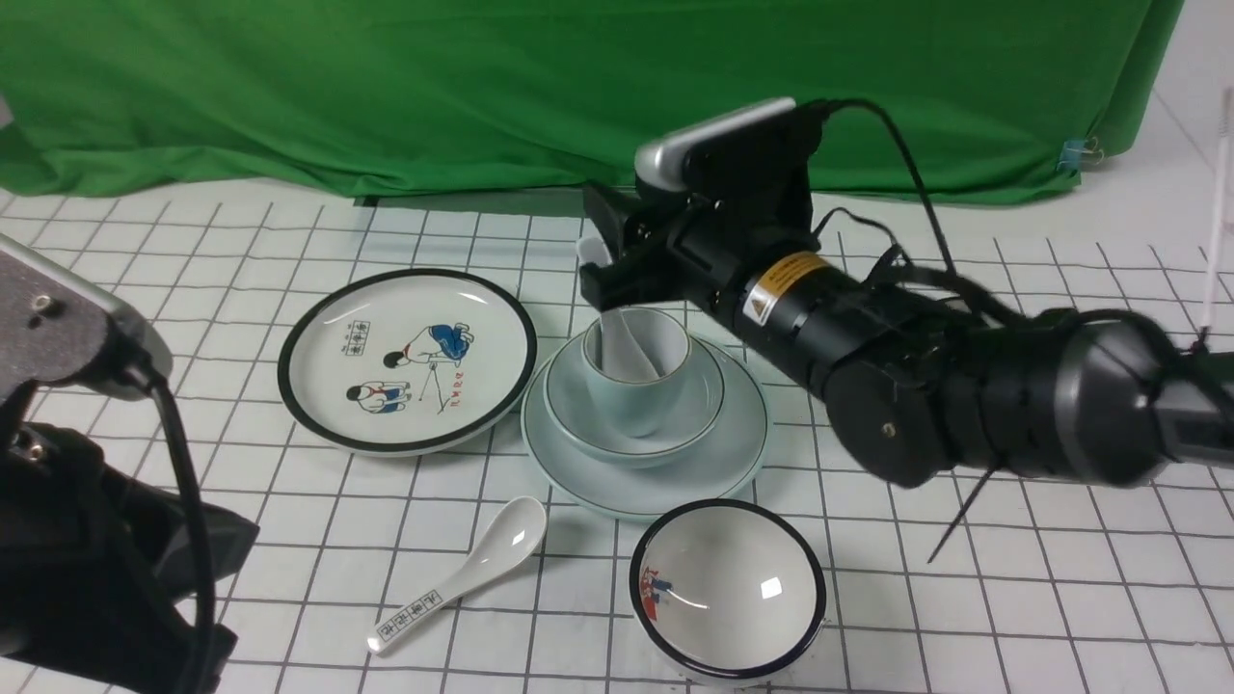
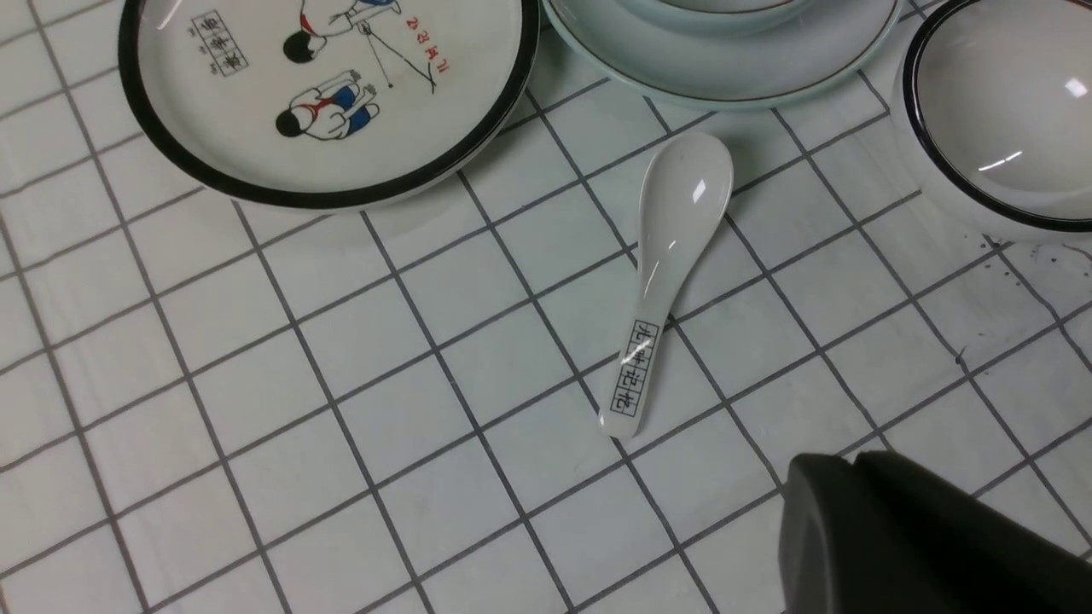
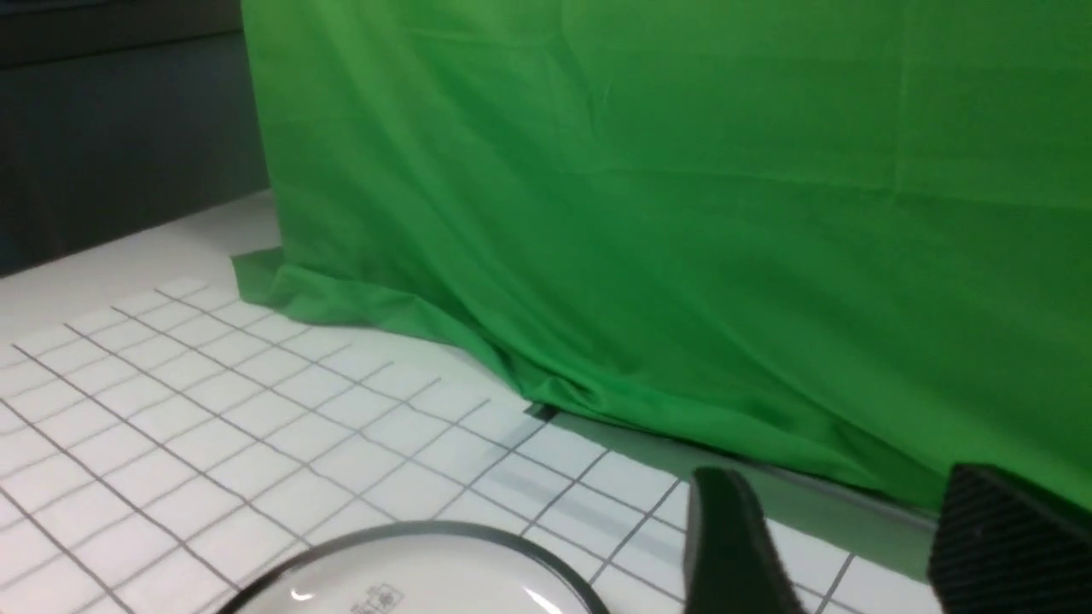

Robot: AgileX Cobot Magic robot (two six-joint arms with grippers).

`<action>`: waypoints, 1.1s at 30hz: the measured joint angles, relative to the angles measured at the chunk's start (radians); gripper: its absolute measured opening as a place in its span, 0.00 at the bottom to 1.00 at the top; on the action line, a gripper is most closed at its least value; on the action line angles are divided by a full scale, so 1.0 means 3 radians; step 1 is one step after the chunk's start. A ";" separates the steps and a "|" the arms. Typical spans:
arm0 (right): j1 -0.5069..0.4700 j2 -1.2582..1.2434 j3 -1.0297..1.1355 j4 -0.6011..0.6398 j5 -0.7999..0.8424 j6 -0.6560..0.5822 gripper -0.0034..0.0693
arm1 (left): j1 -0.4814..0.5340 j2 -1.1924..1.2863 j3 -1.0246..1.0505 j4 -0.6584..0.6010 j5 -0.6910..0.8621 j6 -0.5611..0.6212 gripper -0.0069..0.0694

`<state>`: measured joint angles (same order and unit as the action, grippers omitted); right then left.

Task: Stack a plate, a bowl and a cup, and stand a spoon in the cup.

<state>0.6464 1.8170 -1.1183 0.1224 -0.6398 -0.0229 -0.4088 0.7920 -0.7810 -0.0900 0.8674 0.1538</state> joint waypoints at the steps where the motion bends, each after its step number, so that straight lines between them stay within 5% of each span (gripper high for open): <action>1: 0.0000 -0.0115 0.0000 0.0000 0.0142 0.0000 0.54 | 0.0000 0.0000 0.0000 0.0000 0.0000 0.0000 0.05; 6: 0.0000 -0.0805 0.0000 0.0003 0.1073 -0.0151 0.37 | 0.0000 0.0000 0.0000 0.0000 -0.0042 0.0000 0.05; 7: 0.0000 -0.1125 0.0004 0.0006 0.1491 -0.0305 0.27 | 0.0000 0.0000 0.0000 0.0000 -0.0103 0.0000 0.05; 12: 0.0000 -0.1955 0.0284 0.0006 0.1959 -0.0437 0.12 | 0.0000 0.0000 0.0000 0.0000 -0.0372 0.0000 0.05; 25: 0.0000 -0.3865 0.1400 0.0009 0.2180 -0.0454 0.15 | 0.0000 0.0000 0.0000 0.0000 -0.0968 0.0000 0.05; 33: 0.0000 -0.4293 0.1514 0.0009 0.2245 -0.0458 0.16 | 0.0000 0.0000 0.0000 0.0000 -0.0992 0.0000 0.05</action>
<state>0.6464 0.5291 -0.6641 0.1251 0.0338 -0.1602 -0.4088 0.7920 -0.7810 -0.0900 0.5700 0.1538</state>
